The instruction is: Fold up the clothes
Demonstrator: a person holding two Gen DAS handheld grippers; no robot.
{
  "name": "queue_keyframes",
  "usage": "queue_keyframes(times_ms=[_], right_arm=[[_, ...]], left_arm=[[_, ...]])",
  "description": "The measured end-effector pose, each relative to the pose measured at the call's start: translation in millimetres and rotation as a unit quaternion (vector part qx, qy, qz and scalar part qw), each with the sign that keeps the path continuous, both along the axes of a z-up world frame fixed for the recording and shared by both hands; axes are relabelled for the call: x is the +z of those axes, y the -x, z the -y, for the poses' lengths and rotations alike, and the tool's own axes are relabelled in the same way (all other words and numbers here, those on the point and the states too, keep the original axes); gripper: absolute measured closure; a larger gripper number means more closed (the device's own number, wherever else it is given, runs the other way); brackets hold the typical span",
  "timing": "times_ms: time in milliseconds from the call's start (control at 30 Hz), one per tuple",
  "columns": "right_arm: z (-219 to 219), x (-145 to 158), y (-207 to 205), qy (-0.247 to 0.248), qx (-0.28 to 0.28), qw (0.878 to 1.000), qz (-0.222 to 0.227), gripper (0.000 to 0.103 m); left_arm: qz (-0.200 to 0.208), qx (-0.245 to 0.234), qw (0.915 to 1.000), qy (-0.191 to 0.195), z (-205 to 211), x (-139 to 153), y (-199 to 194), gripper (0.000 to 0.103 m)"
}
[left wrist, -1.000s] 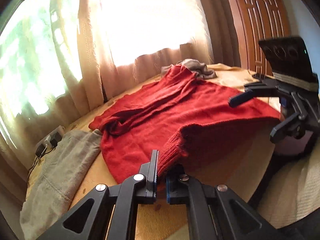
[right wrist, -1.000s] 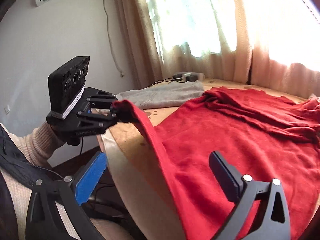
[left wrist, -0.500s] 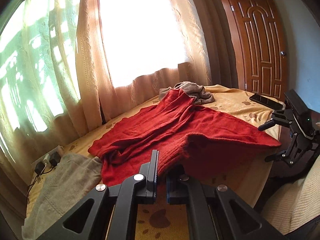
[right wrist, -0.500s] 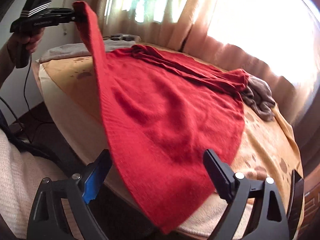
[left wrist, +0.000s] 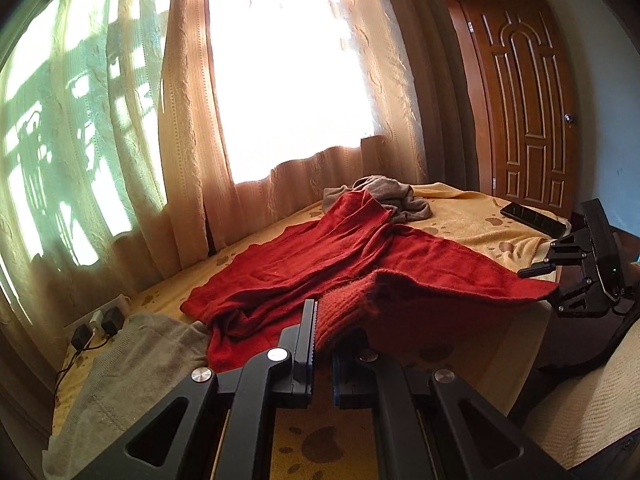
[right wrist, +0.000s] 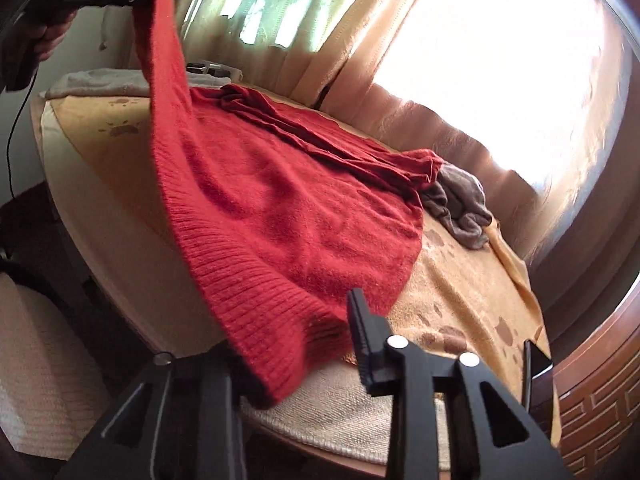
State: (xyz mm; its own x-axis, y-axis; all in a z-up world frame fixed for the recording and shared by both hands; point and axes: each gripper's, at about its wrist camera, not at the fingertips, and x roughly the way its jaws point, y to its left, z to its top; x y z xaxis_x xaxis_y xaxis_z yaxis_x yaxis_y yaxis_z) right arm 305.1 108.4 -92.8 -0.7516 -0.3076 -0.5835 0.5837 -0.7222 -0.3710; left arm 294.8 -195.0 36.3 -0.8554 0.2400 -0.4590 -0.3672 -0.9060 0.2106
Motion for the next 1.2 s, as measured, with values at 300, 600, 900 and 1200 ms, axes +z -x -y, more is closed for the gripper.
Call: queue_keyframes(times_ms=[300,600,900,1200], right_arm=[[-8,57,20,0.094,-0.007,0.995,-0.026,0.097],[15,111,73,0.128,-0.001,0.988,-0.091,0.097],[37,134,147,0.149,-0.021,0.982,-0.112,0.098],[63,145,275,0.158,-0.072,0.980,-0.097,0.098]], left_arm=[[-0.009,0.038,0.9981,-0.048,27,6,6,0.097],[-0.013,0.070,0.9893,-0.128,59,15,35,0.097],[-0.020,0.109,0.9811,-0.158,81,35,90,0.097],[0.031,0.155,0.9711,-0.179,104,30,215,0.097]])
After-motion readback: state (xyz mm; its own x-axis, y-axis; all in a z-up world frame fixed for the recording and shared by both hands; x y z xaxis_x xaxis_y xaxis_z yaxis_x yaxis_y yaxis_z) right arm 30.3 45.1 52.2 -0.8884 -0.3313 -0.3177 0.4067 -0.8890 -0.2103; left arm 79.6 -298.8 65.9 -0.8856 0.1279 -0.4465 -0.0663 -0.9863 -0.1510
